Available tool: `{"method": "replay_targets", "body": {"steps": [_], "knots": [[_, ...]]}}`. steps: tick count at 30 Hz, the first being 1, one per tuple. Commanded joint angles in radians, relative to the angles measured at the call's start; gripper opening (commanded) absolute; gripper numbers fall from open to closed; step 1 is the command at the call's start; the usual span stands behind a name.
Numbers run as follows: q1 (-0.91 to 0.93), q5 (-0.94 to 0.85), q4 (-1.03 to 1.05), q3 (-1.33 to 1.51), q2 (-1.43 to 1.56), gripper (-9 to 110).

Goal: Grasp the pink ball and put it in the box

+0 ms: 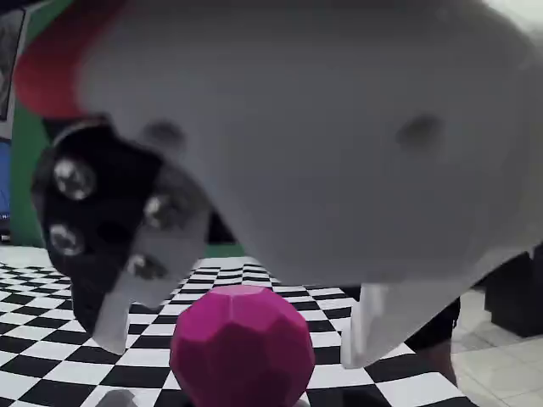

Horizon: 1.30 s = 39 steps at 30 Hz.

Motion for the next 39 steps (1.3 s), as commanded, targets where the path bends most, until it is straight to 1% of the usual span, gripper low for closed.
{"method": "replay_targets", "body": {"steps": [1, 39], "knots": [[0.006, -0.006, -0.025, -0.04, -0.012, 31], [0.006, -0.006, -0.041, -0.078, -0.087, 31]]}}
